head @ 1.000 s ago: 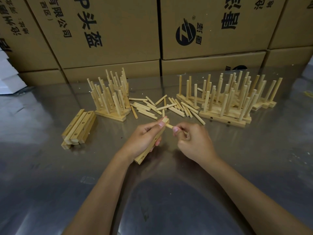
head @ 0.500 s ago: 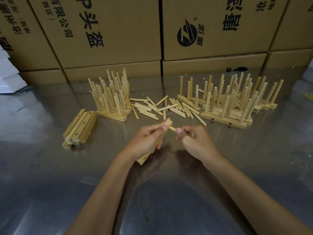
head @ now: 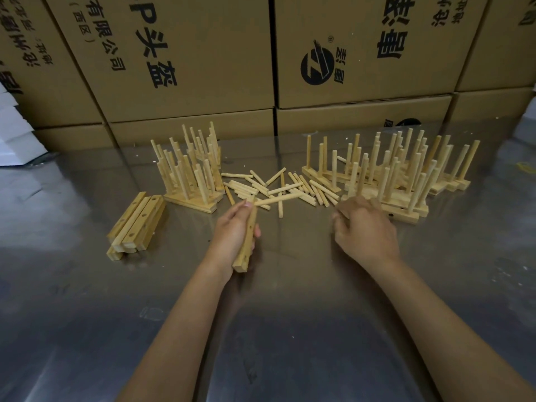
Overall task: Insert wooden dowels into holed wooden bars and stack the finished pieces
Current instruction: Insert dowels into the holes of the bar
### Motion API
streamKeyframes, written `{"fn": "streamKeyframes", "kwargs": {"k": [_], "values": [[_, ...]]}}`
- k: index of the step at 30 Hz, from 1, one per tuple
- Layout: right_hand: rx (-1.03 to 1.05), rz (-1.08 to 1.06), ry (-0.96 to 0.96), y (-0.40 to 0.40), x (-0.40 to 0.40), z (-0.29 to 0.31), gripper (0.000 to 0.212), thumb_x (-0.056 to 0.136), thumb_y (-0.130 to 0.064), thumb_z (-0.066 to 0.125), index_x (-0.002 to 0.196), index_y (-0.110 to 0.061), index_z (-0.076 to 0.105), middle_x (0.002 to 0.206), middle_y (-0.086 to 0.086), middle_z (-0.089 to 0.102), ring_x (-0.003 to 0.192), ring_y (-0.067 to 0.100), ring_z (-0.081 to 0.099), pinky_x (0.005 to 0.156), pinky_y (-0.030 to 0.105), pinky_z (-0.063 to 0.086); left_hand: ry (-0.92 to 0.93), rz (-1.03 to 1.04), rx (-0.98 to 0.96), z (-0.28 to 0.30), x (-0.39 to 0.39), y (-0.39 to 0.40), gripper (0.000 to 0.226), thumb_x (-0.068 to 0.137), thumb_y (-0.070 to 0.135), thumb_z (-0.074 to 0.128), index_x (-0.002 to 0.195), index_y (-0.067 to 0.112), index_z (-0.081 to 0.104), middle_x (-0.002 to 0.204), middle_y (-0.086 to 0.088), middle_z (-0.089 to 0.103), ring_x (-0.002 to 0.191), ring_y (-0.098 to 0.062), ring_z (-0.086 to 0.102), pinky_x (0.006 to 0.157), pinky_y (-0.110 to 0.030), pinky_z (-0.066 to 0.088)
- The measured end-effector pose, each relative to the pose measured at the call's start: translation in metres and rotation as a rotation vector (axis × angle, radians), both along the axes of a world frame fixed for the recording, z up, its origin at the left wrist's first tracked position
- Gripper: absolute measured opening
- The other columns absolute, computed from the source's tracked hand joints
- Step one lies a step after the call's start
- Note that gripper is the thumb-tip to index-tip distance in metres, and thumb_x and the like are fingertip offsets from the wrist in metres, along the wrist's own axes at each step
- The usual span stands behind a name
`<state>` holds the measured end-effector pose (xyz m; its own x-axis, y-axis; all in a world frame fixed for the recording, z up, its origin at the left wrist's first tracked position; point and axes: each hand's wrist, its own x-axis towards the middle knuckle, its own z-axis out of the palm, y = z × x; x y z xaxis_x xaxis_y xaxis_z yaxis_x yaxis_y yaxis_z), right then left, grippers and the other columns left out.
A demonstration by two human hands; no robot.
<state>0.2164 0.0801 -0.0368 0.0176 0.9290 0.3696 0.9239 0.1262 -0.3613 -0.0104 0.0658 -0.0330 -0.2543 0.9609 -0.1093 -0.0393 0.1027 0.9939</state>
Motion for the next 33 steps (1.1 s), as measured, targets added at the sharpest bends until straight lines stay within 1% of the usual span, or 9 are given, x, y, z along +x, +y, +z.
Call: {"fn": "streamKeyframes", "kwargs": {"k": [5,9,12,15,18,21,25,28,33], "values": [[-0.006,-0.117,0.039,-0.002,-0.001,0.008,0.017,0.085,-0.024,0.056,0.079,-0.014,0.068,0.087,0.003,0.063,0.1,0.024,0.054,0.075,0.034,0.042,-0.014,0.041,-0.007,0.002,-0.002,-0.001,0.019,0.102,0.038,0.051,0.117,0.036,0.062,0.052,0.0,0.058,0.041,-0.012,0.047,0.041,-0.022,0.04],[-0.09,-0.114,-0.014,-0.003,-0.001,0.005,0.024,0.088,-0.037,0.059,0.098,-0.015,0.062,0.1,0.001,0.06,0.109,0.024,0.051,0.086,0.038,0.043,0.01,0.044,0.016,0.001,0.002,-0.002,0.012,0.102,0.037,0.051,0.106,0.038,0.062,0.052,0.001,0.058,0.041,-0.008,0.049,0.039,-0.022,0.04],[-0.123,-0.054,0.003,-0.003,-0.003,0.003,0.011,0.093,-0.026,0.059,0.098,-0.017,0.064,0.105,0.002,0.057,0.109,0.023,0.049,0.087,0.037,0.044,0.001,0.053,0.0,0.002,0.004,-0.002,0.017,0.101,0.04,0.051,0.103,0.03,0.066,0.053,0.0,0.058,0.042,-0.01,0.049,0.039,-0.023,0.04],[-0.17,0.159,0.181,-0.01,-0.011,0.008,0.012,0.093,-0.014,0.056,0.087,-0.025,0.056,0.094,-0.001,0.06,0.087,0.015,0.055,0.065,0.029,0.042,-0.068,0.085,-0.039,0.004,0.001,-0.002,0.028,0.1,0.042,0.053,0.096,0.018,0.068,0.052,-0.001,0.057,0.039,-0.013,0.046,0.038,-0.021,0.039],[-0.246,0.512,0.399,-0.029,-0.036,0.011,0.018,0.096,-0.011,0.052,0.094,-0.028,0.053,0.083,-0.004,0.062,0.075,0.011,0.058,0.063,0.028,0.045,-0.131,0.09,-0.067,0.006,-0.001,-0.002,0.031,0.099,0.043,0.054,0.097,0.016,0.067,0.055,-0.001,0.058,0.044,-0.014,0.048,0.042,-0.022,0.04],[-0.121,0.617,0.254,-0.042,-0.058,0.007,0.021,0.098,-0.015,0.05,0.109,-0.031,0.056,0.089,-0.016,0.056,0.079,0.0,0.05,0.064,0.018,0.039,-0.09,0.059,-0.089,0.006,0.001,-0.003,0.028,0.095,0.046,0.058,0.104,0.022,0.068,0.072,0.0,0.058,0.061,-0.015,0.054,0.049,-0.024,0.041],[0.067,0.598,0.171,-0.041,-0.06,0.006,0.023,0.097,-0.013,0.049,0.116,-0.019,0.061,0.104,-0.009,0.059,0.1,0.006,0.049,0.082,0.021,0.04,-0.046,-0.024,-0.073,0.004,0.009,-0.006,0.028,0.097,0.047,0.055,0.11,0.024,0.066,0.078,0.002,0.054,0.066,-0.017,0.052,0.051,-0.025,0.037],[0.083,0.637,0.22,-0.04,-0.055,0.005,0.016,0.095,-0.012,0.055,0.106,-0.019,0.064,0.094,-0.013,0.056,0.086,0.0,0.047,0.072,0.011,0.035,-0.009,-0.054,-0.049,0.003,0.013,-0.006,0.028,0.099,0.042,0.053,0.115,0.022,0.066,0.077,0.001,0.057,0.064,-0.015,0.054,0.049,-0.024,0.038],[0.089,0.662,0.174,-0.039,-0.054,0.006,0.016,0.094,-0.013,0.055,0.097,-0.022,0.068,0.08,-0.013,0.05,0.067,0.005,0.044,0.059,0.024,0.035,0.025,-0.07,-0.02,0.003,0.016,-0.008,0.02,0.102,0.036,0.049,0.1,0.021,0.062,0.074,0.0,0.054,0.06,-0.015,0.053,0.046,-0.022,0.038]]}}
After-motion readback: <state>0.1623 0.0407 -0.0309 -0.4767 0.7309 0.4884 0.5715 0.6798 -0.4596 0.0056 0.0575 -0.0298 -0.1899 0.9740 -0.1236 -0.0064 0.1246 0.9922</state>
